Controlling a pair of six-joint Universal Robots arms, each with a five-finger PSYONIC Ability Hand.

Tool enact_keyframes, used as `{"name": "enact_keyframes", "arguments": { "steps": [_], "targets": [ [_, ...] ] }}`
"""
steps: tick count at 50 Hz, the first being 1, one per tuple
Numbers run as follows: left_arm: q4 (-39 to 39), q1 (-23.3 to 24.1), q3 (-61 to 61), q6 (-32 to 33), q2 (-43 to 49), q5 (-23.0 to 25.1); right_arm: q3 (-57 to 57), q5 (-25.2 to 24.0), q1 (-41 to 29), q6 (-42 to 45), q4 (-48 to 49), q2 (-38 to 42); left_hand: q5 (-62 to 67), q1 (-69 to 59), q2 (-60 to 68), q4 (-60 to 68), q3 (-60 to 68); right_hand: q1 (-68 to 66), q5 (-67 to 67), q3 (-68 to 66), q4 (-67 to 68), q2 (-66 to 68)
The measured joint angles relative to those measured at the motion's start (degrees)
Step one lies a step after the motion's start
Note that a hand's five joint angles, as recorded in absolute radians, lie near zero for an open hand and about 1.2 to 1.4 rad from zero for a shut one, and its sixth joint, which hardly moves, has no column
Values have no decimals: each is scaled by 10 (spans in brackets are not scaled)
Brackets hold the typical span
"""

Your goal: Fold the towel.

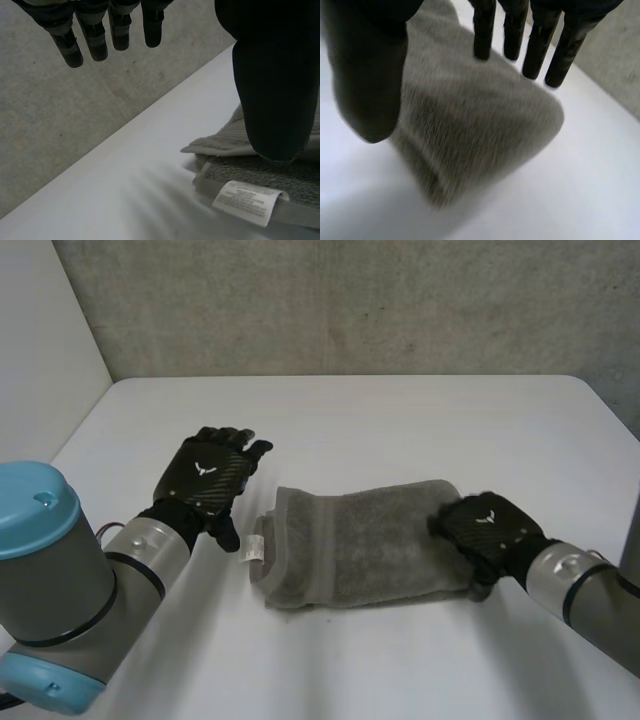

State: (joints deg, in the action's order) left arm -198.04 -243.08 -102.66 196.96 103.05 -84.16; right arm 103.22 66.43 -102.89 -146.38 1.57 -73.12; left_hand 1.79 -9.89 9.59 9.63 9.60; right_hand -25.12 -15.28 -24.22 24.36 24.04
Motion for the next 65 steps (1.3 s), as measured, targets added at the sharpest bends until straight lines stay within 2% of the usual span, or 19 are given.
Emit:
{"name": "enact_keyframes", "arguments": {
  "steps": [8,9,10,19,23,30,36,43,45,46,48,49,50,51,52,53,59,65],
  "targets": [
    [-1,2,-4,0,3,0,38,-12,52,39,50,25,0,0,0,0,0,-350,-338,-356,345,362],
    [-1,1,-4,-1,3,0,38,-12,58,44,57,31,0,0,0,0,0,-444,-442,-449,449,466],
    [-1,0,-5,-1,3,0,37,-11,62,48,63,35,0,0,0,0,0,-476,-494,-506,503,515],
    [1,-6,-10,-1,-2,-1,-11,-3,53,51,76,44,0,0,0,0,0,-488,-517,-525,527,529],
    [3,-9,-13,-1,-10,-3,-51,0,6,50,72,42,0,0,0,0,0,-493,-518,-525,527,529],
    [4,-33,-29,-1,-43,-1,-151,11,-156,49,64,66,0,0,0,0,0,-494,-518,-525,527,529],
    [2,-64,-48,-3,-73,-1,-215,18,-299,50,59,134,0,0,0,0,0,-497,-518,-525,527,530],
    [2,-93,-66,-10,-93,1,-233,31,-365,53,33,194,0,0,0,0,0,-498,-517,-524,526,530],
    [1,-97,-68,-12,-94,2,-234,40,-367,52,27,195,0,0,0,0,0,-488,-493,-503,502,505],
    [1,-98,-68,-13,-94,2,-233,44,-367,50,25,192,0,0,0,0,0,-441,-449,-453,460,453],
    [1,-100,-66,-16,-95,3,-228,63,-359,38,22,173,0,0,0,0,0,-231,-238,-245,245,249],
    [1,-100,-65,-17,-95,3,-226,68,-356,34,22,167,0,0,0,0,0,-183,-178,-199,199,206],
    [1,-99,-62,-18,-94,3,-221,77,-348,23,22,153,0,0,0,0,0,-55,-57,-76,78,93],
    [1,-99,-60,-19,-94,3,-219,80,-344,18,22,147,0,0,0,0,0,-12,1,-32,34,50],
    [0,-97,-55,-21,-93,3,-211,88,-332,1,23,129,0,0,0,0,0,72,88,62,-58,-52],
    [0,-94,-50,-23,-92,2,-206,93,-321,-14,24,115,0,0,0,0,0,100,117,91,-88,-87],
    [3,-68,-16,-51,-74,-1,-168,104,-255,-137,27,39,0,-1,2,2,2,118,118,102,-93,-96],
    [16,-26,20,-80,-34,-11,-149,99,-198,-241,24,9,0,-9,13,12,13,119,118,102,-93,-96]
  ]
}}
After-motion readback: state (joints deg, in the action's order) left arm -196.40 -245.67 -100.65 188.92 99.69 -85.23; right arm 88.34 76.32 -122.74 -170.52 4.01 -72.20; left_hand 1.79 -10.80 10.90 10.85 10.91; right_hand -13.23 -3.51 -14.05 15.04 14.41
